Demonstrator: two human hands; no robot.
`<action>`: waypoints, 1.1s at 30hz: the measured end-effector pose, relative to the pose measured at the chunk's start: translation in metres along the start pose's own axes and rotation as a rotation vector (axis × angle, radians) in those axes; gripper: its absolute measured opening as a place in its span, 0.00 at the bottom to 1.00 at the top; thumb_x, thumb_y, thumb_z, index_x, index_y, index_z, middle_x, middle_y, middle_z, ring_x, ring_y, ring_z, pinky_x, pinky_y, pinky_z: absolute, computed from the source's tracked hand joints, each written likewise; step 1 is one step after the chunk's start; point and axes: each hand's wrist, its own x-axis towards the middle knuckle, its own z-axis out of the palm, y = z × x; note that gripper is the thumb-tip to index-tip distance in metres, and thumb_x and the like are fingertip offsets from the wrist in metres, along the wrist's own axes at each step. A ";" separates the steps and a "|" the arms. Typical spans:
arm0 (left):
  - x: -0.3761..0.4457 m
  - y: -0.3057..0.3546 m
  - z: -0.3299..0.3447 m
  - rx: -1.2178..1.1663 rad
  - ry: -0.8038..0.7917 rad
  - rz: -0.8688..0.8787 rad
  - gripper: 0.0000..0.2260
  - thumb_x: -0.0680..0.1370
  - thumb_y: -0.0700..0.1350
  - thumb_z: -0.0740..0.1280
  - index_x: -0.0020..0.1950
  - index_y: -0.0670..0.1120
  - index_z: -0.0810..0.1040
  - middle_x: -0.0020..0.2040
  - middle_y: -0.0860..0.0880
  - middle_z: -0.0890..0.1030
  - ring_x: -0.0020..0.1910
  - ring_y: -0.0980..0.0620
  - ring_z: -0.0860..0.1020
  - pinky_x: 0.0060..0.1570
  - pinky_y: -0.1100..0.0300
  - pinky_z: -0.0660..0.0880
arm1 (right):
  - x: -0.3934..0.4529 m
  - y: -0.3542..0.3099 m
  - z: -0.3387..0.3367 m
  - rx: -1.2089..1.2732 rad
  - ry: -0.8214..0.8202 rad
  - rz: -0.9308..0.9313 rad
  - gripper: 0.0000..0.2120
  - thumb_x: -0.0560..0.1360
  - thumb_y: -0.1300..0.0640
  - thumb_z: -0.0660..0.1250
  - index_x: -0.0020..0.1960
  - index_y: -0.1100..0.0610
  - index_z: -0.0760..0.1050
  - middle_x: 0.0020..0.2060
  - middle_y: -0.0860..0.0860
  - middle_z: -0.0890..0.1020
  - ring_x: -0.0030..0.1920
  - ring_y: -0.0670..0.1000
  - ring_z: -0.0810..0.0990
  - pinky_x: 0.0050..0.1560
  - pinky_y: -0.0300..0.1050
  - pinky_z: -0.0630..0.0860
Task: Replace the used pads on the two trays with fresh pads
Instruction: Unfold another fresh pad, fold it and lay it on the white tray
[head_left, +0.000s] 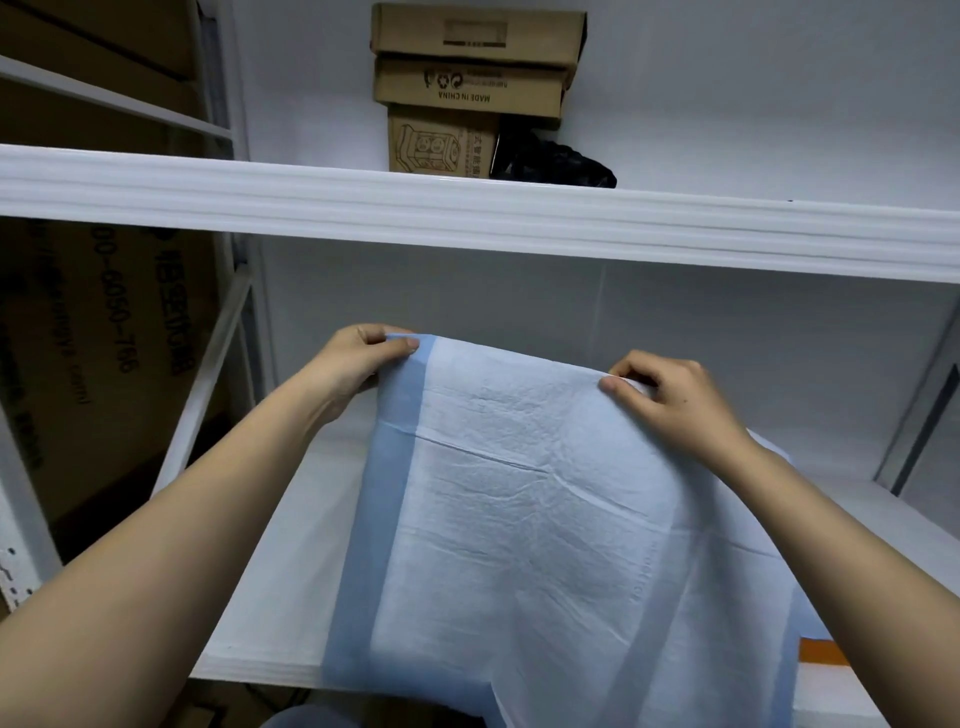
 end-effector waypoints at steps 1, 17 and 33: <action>0.000 0.000 -0.002 -0.016 0.008 0.010 0.03 0.76 0.41 0.68 0.46 0.48 0.81 0.42 0.50 0.81 0.41 0.55 0.77 0.43 0.65 0.74 | 0.000 0.000 0.000 0.005 0.008 0.001 0.05 0.75 0.47 0.66 0.41 0.45 0.76 0.36 0.40 0.81 0.40 0.45 0.79 0.43 0.48 0.74; -0.022 0.019 0.076 1.141 -0.001 1.050 0.20 0.76 0.58 0.56 0.60 0.49 0.74 0.56 0.51 0.80 0.57 0.50 0.77 0.63 0.55 0.62 | 0.008 -0.036 0.012 -0.042 0.046 -0.180 0.14 0.71 0.36 0.60 0.45 0.46 0.74 0.35 0.43 0.81 0.37 0.48 0.78 0.38 0.47 0.74; -0.004 0.033 0.062 1.184 0.184 1.180 0.17 0.77 0.56 0.55 0.38 0.45 0.74 0.31 0.49 0.79 0.27 0.44 0.78 0.26 0.64 0.62 | -0.001 -0.006 -0.010 0.184 -0.238 0.159 0.14 0.67 0.47 0.75 0.34 0.51 0.72 0.30 0.42 0.76 0.32 0.42 0.72 0.34 0.39 0.67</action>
